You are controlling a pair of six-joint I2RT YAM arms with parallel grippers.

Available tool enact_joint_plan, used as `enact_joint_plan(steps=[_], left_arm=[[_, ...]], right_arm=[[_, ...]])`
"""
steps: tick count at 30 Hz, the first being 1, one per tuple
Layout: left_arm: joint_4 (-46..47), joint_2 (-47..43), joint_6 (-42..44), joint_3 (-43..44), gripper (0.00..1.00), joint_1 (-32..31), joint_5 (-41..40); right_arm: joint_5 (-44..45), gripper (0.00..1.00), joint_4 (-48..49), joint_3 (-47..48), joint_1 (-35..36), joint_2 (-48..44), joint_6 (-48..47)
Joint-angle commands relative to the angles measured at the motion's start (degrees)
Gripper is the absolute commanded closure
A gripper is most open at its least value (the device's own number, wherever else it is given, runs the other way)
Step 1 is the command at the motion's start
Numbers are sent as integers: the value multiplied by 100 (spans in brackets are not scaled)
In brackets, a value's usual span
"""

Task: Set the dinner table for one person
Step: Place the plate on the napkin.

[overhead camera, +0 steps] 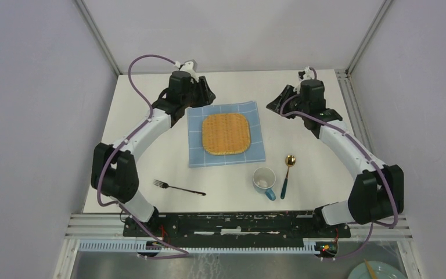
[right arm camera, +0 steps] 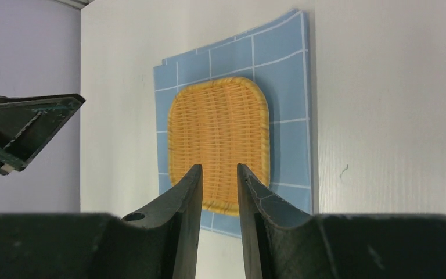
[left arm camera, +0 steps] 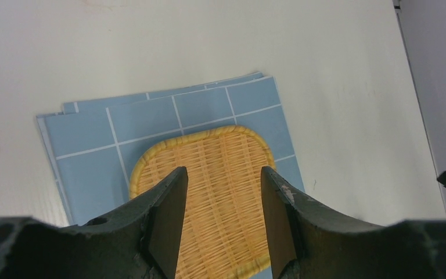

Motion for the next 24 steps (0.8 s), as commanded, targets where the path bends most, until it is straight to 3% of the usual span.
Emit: enact_joint_plan(steps=[1,9,24], left_arm=[[212,-575,-456,-235,44,38,-214],[317,-1228,-662,-1107,46,-32,-606],[275,-1528,-619,-1512,46,-66,-553]], right_arm=[[241,67,-2245,795,22,-735,-884],[138,66,-4188,821,56,-1903,-1386],[301,67,-5633,-608,598,-3706,-1309]])
